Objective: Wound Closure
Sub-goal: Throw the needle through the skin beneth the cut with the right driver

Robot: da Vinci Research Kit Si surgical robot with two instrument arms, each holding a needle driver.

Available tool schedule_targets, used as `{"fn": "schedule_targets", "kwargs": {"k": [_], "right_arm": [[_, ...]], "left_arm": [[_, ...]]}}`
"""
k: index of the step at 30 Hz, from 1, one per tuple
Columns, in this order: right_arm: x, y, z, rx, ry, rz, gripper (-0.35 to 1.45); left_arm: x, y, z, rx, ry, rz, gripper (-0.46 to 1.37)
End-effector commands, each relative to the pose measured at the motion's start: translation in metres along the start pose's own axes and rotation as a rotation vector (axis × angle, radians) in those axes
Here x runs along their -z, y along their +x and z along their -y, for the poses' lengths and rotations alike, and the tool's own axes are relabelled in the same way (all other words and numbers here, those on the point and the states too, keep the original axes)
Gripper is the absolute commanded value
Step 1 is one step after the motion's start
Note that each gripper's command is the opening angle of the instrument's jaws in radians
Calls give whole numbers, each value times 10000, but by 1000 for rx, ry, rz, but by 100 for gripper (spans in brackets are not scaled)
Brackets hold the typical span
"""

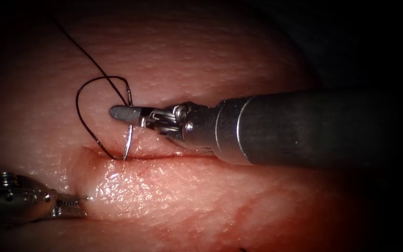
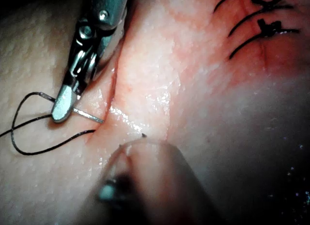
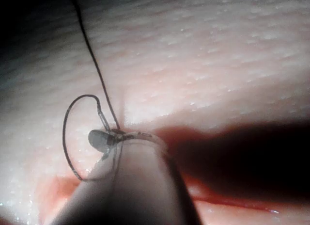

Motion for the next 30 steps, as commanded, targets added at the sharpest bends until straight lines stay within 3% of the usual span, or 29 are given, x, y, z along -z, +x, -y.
{"fn": "schedule_targets", "kwargs": {"k": [1,10,22,30], "right_arm": [[-1,-2,1,-47,-11,3,-35],[-1,-14,0,-191,-15,2,-35],[-6,-52,7,-298,-30,58,-35],[3,-74,9,-351,-48,106,-35]], "left_arm": [[0,0,0,0,0,0,3],[1,0,0,0,0,0,4],[1,0,0,0,-1,1,3],[2,0,1,0,-2,1,3]]}}
